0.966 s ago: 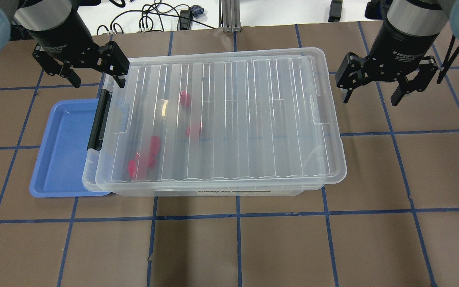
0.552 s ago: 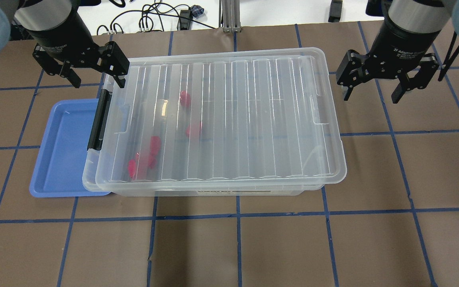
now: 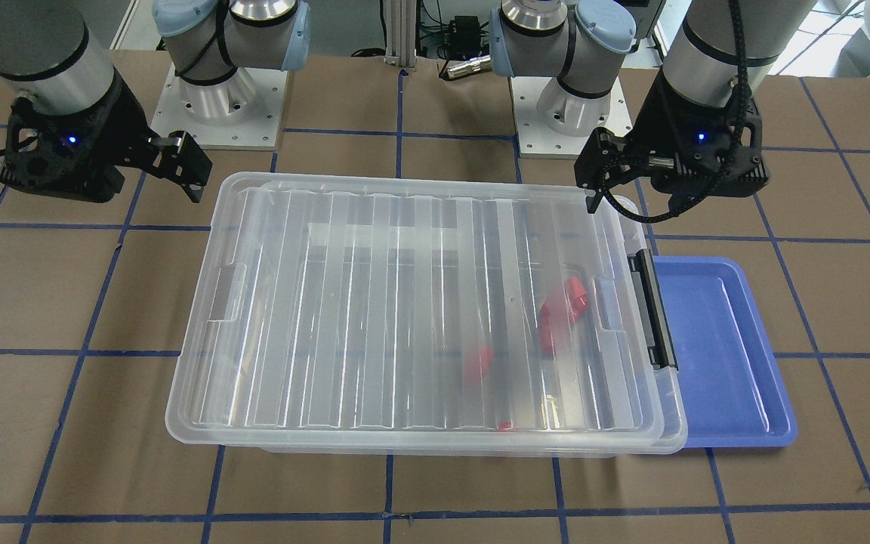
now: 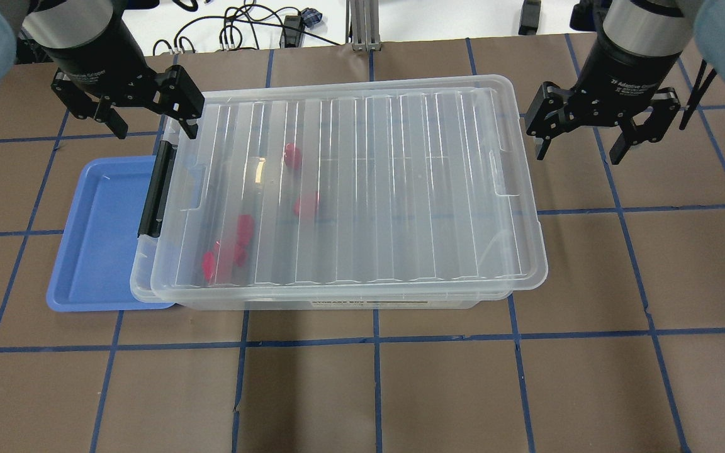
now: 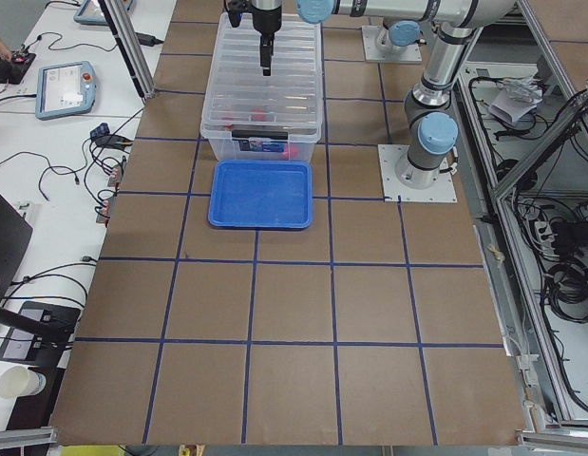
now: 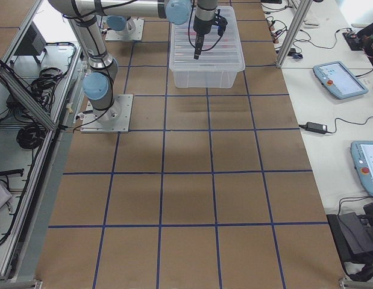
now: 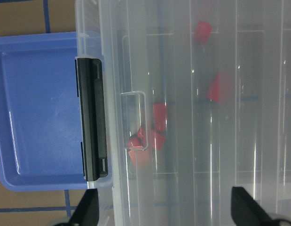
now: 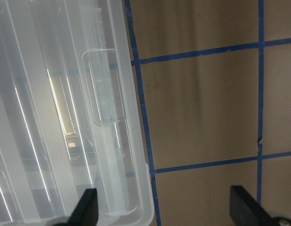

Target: Place red block in blue tray from box

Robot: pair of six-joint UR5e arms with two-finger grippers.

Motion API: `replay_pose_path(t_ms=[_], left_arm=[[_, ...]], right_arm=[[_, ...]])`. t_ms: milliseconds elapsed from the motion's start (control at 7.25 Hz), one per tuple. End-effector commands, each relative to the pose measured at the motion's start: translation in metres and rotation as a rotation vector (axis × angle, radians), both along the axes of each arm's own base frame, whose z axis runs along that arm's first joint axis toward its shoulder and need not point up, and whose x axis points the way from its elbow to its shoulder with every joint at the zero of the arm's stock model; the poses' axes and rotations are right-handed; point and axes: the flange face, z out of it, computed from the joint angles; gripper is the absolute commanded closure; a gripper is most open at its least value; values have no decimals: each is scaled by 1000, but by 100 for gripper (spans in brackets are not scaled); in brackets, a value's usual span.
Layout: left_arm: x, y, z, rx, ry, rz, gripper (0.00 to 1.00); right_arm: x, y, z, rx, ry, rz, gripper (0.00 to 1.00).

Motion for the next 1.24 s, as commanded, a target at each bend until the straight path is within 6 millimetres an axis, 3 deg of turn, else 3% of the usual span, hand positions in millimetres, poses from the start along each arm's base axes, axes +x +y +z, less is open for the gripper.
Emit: replay_pose_path(t_ms=[0, 276, 552, 1103], left_arm=[[0, 0, 1, -1, 0, 0, 0], [0, 0, 1, -1, 0, 0, 0], [0, 0, 1, -1, 0, 0, 0], [0, 0, 0, -1, 0, -9, 0]], right_arm=[[-1, -24, -30, 36, 3, -11, 0], [0, -51, -70, 44, 0, -10, 0], [-2, -65, -98, 64, 4, -8, 0], [-4, -72, -118, 96, 5, -7, 0]])
